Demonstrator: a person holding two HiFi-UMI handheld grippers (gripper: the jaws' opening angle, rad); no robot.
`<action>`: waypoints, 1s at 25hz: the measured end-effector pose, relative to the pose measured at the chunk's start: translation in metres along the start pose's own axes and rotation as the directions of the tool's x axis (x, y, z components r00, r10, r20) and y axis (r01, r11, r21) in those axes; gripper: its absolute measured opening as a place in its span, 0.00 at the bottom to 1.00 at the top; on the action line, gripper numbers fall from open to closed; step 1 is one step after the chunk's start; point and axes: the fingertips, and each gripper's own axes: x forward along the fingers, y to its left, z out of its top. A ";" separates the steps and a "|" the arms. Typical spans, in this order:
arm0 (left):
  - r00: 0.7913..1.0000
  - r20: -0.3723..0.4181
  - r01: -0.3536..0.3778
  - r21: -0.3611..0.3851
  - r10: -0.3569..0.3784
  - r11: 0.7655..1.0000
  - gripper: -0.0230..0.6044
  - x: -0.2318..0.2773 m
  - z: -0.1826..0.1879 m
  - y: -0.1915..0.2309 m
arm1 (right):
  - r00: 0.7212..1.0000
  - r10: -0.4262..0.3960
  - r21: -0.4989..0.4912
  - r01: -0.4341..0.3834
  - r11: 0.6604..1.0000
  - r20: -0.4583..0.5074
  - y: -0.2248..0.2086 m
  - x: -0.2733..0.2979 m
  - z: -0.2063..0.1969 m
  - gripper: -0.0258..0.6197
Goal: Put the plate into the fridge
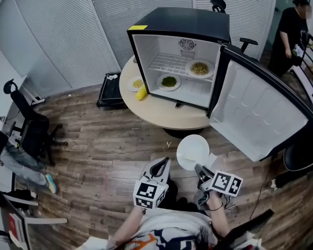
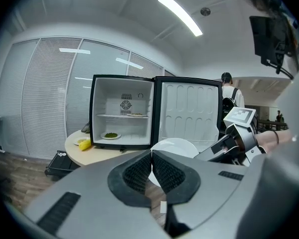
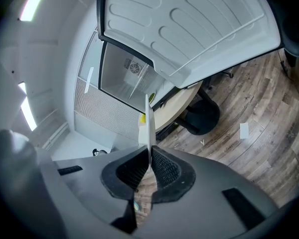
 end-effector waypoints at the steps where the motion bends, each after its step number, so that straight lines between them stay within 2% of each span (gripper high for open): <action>1: 1.000 -0.006 0.000 -0.002 0.000 1.000 0.06 0.002 -0.002 0.002 | 1.000 -0.003 0.006 0.004 1.000 -0.003 -0.002 0.002 0.000 0.08; 10: 0.998 -0.030 0.052 -0.002 -0.052 0.999 0.06 0.043 -0.001 0.025 | 0.999 -0.039 0.037 0.039 0.999 0.005 -0.010 0.038 0.023 0.08; 25: 0.991 -0.054 0.125 -0.003 -0.125 0.992 0.06 0.141 0.028 0.112 | 0.993 -0.098 0.096 0.091 0.991 0.071 -0.003 0.127 0.105 0.08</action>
